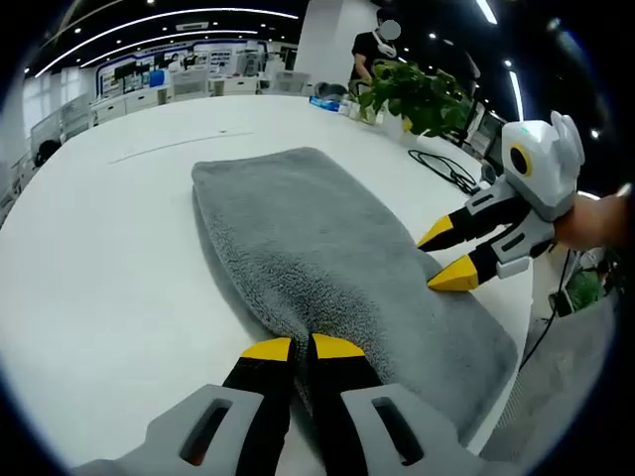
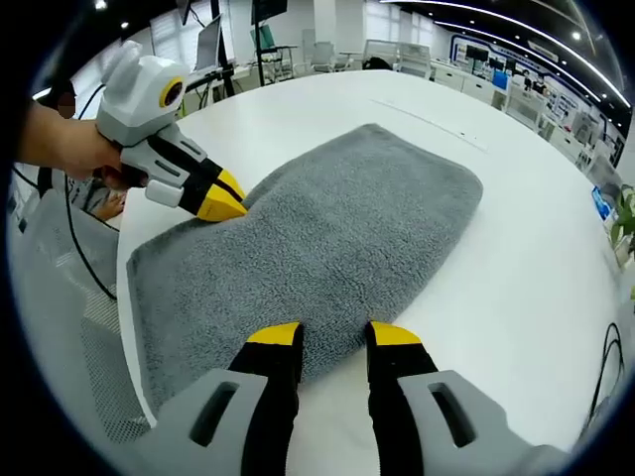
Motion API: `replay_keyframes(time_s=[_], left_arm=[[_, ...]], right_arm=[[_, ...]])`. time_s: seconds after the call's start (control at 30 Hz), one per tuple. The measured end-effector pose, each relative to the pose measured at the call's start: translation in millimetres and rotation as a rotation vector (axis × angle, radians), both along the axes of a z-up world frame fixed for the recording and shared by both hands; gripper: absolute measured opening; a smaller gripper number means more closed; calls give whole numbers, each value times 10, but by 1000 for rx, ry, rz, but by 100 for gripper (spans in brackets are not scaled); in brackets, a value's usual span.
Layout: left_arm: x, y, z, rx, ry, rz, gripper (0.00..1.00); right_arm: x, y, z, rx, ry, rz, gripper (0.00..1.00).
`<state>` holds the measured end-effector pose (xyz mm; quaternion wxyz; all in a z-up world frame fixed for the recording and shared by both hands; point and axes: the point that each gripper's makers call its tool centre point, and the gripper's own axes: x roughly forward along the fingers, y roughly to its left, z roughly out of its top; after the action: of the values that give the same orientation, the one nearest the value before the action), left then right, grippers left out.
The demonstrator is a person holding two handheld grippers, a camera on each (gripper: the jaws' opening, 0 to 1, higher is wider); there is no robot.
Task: Fold the towel on the table until its edges align and the towel forms a compact rectangular stack.
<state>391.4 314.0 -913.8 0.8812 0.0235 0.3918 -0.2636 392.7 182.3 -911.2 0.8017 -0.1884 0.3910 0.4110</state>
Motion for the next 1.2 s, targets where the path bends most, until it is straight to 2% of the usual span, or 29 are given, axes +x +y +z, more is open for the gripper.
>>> replay_keyframes(time_s=[0.1, 0.2, 0.3, 0.63, 0.7, 0.73, 0.77, 0.8, 0.83, 0.87, 0.93, 1.07, 1.13, 1.2], left_arm=[[-27, -125, 5, -15, 12, 3, 6], [-40, -235, 14, -1, -5, -33, 6], [-5, -198, 19, 6, -4, -43, 6], [0, -62, 46, 2, 2, 43, 11], [29, -42, 109, 24, -19, 53, 10], [65, -32, 163, 31, -49, 58, 9], [113, -19, 224, 19, -67, 80, 9], [156, -34, 275, -23, -70, 113, 9], [174, -81, 331, -80, -54, 132, 9], [173, -110, 353, -95, -42, 129, 10], [233, -124, 289, -64, -41, 103, 10], [152, -224, 168, 28, -39, -2, 10], [137, -229, 72, 43, -12, -10, 10], [165, -209, 83, 52, -27, -21, 10]], right_arm=[[-2, -133, -2, -6, -8, -2, 25], [14, -253, -3, -1, -13, -16, 25], [8, -289, -2, 15, 1, -39, 26], [2, -223, -1, -20, -17, -16, 25], [3, -226, 1, -20, -17, -16, 25], [3, -226, 3, -20, -19, -16, 25], [1, -225, 10, -21, -20, -19, 25], [-2, -221, 14, -20, -22, -21, 24], [-9, -214, 14, -19, -25, -23, 24], [-11, -213, 12, -21, -30, -24, 24], [2, -215, 10, -15, -31, -40, 24], [4, -217, -1, -6, -25, -70, 25], [8, -215, -3, -7, -20, -84, 25], [6, -200, -8, -11, -22, -85, 25]])
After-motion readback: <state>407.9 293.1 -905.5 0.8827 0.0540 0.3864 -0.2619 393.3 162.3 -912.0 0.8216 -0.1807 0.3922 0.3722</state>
